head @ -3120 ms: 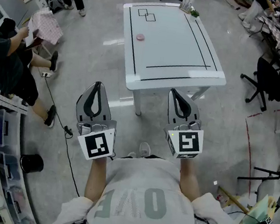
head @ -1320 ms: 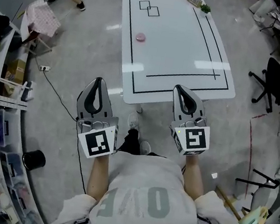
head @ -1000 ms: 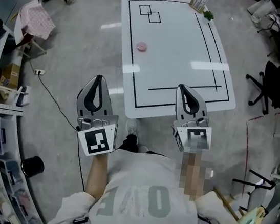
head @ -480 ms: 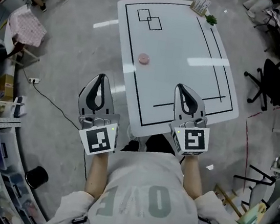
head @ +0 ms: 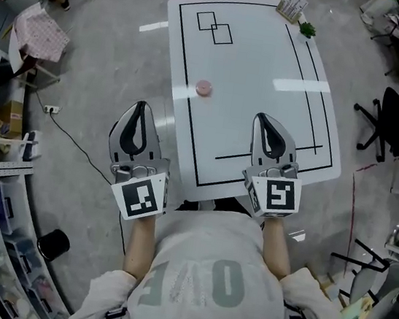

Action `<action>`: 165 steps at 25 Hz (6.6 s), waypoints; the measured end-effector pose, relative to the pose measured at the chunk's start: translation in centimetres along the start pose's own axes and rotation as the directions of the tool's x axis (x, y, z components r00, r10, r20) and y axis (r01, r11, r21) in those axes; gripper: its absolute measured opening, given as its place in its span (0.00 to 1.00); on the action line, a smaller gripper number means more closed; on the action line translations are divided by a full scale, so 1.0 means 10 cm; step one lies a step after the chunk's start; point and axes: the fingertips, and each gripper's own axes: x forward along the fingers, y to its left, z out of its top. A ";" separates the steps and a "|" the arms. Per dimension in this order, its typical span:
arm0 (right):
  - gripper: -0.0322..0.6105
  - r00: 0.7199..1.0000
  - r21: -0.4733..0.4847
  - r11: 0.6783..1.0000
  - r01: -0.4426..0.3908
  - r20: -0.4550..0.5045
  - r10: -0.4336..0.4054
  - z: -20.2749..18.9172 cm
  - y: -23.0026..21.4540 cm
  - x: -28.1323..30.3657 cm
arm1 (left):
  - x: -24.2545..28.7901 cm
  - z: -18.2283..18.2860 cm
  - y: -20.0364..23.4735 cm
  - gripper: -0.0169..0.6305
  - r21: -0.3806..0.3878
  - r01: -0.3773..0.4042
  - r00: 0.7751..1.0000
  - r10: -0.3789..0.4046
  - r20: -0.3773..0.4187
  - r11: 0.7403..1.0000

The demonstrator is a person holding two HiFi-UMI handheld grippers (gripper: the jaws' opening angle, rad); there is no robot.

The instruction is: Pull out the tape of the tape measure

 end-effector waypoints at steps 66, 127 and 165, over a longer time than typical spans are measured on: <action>0.55 0.850 -0.052 0.996 -0.074 -0.526 0.036 -1.90 0.14 1.85 | 0.77 -1.58 0.12 0.53 -0.092 -0.033 0.946 0.002 -0.323 0.995; 0.55 0.783 0.107 0.979 -0.175 -0.588 0.204 -2.00 0.25 2.07 | 0.84 -1.93 0.20 0.53 -0.084 -0.039 0.923 0.004 -0.386 0.996; 0.40 0.996 0.022 0.997 -0.070 0.063 0.069 0.58 -0.10 0.26 | 0.25 0.49 -0.11 0.53 0.009 0.010 0.996 -0.010 0.090 1.000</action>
